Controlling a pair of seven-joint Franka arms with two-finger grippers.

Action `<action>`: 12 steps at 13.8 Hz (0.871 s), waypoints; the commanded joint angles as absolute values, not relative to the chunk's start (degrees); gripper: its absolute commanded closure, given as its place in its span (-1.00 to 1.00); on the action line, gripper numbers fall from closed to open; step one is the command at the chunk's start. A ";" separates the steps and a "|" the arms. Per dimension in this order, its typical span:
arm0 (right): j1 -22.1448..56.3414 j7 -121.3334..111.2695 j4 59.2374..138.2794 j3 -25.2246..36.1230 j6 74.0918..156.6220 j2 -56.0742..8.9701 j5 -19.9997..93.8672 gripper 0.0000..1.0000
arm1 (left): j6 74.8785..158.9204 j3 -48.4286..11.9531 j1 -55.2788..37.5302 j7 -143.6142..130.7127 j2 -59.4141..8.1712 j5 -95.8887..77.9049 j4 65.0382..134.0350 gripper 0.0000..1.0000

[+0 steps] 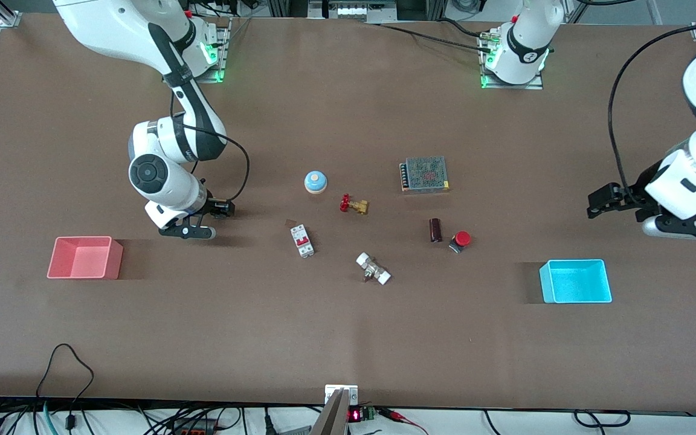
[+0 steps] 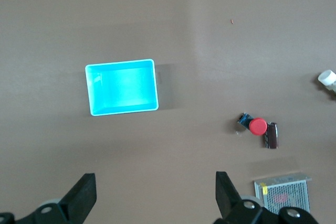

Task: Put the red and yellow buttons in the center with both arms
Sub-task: 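Release the yellow button with the right gripper while the left gripper withdraws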

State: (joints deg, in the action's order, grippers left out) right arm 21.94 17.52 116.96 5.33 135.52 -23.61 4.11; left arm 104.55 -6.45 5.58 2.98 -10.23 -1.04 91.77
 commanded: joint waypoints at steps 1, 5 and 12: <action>21.89 18.28 116.64 5.54 134.57 -17.86 3.34 -1.00 | 99.16 -6.86 6.85 6.15 -10.72 -0.18 86.94 -1.00; 21.27 17.76 103.84 8.08 118.53 -14.41 3.34 -1.00 | 95.01 -6.86 8.52 12.30 -10.55 -0.26 82.89 -1.00; 21.01 13.11 87.02 15.98 101.34 -14.41 3.51 -1.00 | 95.80 -6.94 8.88 11.87 -8.44 -0.26 83.50 -1.00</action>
State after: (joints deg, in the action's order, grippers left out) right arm 21.26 15.39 90.41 13.74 103.60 -12.99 3.88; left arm 96.36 -6.50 8.45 10.79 -9.89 -1.04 83.12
